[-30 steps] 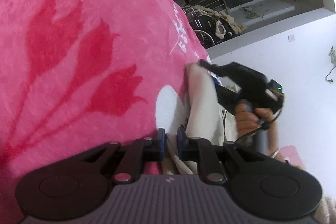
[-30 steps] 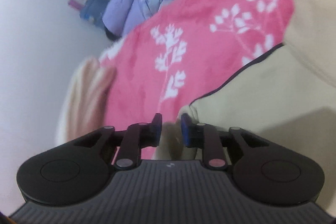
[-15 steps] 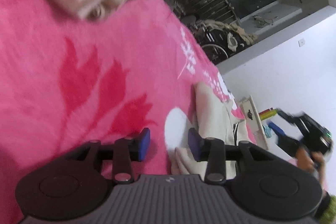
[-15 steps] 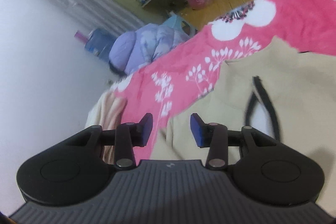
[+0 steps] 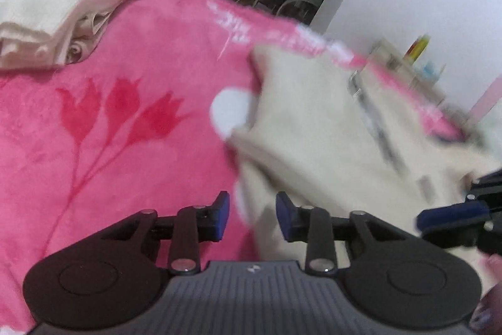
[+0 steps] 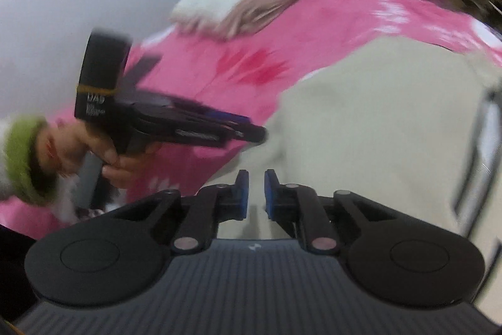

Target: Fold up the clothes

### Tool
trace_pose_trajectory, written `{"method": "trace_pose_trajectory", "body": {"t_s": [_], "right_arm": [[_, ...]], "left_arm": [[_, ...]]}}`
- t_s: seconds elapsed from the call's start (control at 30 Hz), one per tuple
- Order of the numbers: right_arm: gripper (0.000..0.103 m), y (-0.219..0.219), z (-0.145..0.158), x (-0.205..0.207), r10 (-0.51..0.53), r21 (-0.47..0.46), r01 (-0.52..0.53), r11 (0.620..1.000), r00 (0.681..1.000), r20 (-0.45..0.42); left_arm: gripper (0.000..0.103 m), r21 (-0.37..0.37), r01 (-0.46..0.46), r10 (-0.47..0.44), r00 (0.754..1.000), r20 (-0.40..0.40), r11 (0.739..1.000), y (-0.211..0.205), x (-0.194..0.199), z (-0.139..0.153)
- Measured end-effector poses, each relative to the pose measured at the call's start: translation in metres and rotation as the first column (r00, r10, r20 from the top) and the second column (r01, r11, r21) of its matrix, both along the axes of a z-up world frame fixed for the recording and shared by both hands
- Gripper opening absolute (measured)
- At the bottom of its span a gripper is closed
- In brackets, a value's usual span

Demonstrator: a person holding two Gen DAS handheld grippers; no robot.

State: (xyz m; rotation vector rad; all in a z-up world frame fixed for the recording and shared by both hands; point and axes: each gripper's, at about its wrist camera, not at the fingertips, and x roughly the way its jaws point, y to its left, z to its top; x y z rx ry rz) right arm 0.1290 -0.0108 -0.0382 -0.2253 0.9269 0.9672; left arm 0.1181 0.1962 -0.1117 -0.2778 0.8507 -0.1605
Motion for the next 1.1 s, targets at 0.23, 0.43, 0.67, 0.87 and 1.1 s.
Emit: {"method": "trace_pose_trajectory", "body": {"t_s": [0.23, 0.43, 0.67, 0.87, 1.1], "right_arm": [[0.004, 0.026, -0.056, -0.004, 0.067, -0.153, -0.061, 0.986, 0.997, 0.034], [0.003, 0.005, -0.049, -0.025, 0.026, -0.169, -0.022, 0.985, 0.999, 0.026], [0.003, -0.028, -0.057, -0.047, -0.063, -0.118, 0.060, 0.991, 0.998, -0.019], [0.004, -0.063, -0.027, -0.062, -0.160, -0.040, 0.158, 0.987, 0.986, -0.053], [0.005, -0.126, -0.008, -0.097, -0.321, -0.051, 0.320, 0.946, 0.947, -0.025]], "left_arm": [[0.032, 0.139, 0.022, -0.028, 0.999, 0.041, 0.990, -0.017, -0.013, -0.003], [0.032, 0.136, 0.039, -0.047, 0.997, 0.058, 0.990, -0.014, -0.013, -0.006], [0.032, 0.161, 0.072, -0.085, 0.993, 0.075, 0.984, -0.020, -0.016, -0.007], [0.033, 0.228, 0.144, -0.168, 0.982, 0.089, 0.963, -0.038, -0.020, -0.006], [0.036, 0.310, 0.213, -0.260, 0.958, 0.120, 0.927, -0.055, -0.031, -0.006]]}}
